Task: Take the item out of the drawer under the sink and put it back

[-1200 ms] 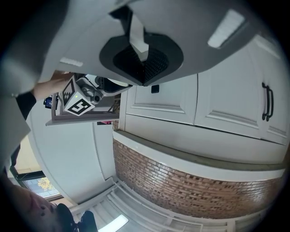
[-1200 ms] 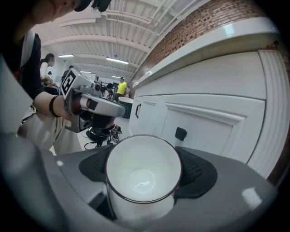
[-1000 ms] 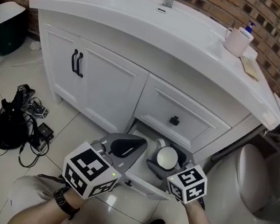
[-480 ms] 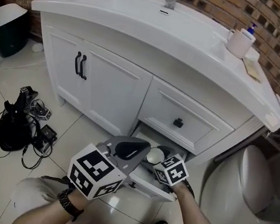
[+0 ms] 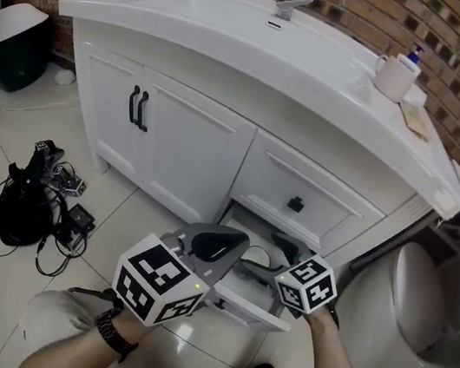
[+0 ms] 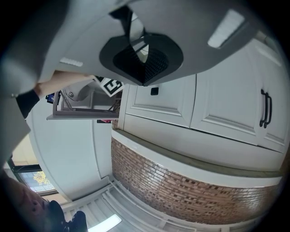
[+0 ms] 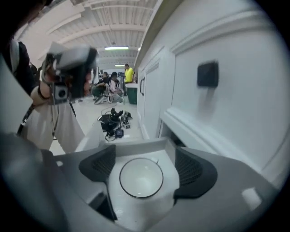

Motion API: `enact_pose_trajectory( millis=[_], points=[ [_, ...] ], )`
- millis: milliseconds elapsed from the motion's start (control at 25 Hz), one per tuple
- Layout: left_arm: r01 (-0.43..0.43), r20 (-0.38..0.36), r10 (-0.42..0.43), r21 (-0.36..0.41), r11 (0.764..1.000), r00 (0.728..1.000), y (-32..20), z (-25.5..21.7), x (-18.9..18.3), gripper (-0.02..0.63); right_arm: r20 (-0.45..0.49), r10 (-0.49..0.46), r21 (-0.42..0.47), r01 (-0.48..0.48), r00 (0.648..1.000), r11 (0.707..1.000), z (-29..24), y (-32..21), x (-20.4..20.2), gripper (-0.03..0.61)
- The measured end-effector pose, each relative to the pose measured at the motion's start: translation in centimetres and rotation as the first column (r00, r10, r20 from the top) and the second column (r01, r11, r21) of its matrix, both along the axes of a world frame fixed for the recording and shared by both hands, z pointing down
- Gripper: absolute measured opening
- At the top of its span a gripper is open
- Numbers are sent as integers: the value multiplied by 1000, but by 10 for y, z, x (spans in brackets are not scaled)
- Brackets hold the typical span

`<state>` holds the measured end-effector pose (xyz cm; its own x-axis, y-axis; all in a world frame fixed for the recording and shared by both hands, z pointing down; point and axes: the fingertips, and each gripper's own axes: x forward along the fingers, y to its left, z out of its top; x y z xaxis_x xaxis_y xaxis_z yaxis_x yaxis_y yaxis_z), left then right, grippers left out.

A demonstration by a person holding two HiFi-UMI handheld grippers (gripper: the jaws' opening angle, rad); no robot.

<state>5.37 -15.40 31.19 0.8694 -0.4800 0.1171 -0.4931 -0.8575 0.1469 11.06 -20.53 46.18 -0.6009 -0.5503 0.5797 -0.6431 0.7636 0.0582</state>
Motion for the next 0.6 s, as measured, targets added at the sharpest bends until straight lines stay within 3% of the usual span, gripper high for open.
enact_pose_trajectory(
  millis=[80, 160, 240, 360, 440, 600],
  points=[
    [-4, -9, 4, 5, 1000, 1000, 1, -2, 0, 11, 59, 29, 144, -37, 998, 989, -52, 10, 10, 259],
    [-6, -15, 6, 8, 1000, 1000, 2, -3, -1, 11, 118, 76, 307, -110, 990, 946, -102, 24, 22, 2],
    [-8, -15, 8, 7, 1000, 1000, 2, -2, -2, 11, 178, 118, 405, -182, 977, 896, -140, 39, 30, 0],
    [-15, -9, 15, 3, 1000, 1000, 4, -2, 1, 11, 229, 169, 473, -261, 959, 841, -170, 55, 37, 0],
    [-22, -8, 22, 4, 1000, 1000, 6, -2, 5, 11, 232, 187, 489, -280, 955, 826, -175, 62, 40, 0],
    [-35, 12, 35, 6, 999, 999, 7, 2, 14, 11, 232, 223, 470, -310, 947, 827, -170, 66, 53, 0]
  ],
)
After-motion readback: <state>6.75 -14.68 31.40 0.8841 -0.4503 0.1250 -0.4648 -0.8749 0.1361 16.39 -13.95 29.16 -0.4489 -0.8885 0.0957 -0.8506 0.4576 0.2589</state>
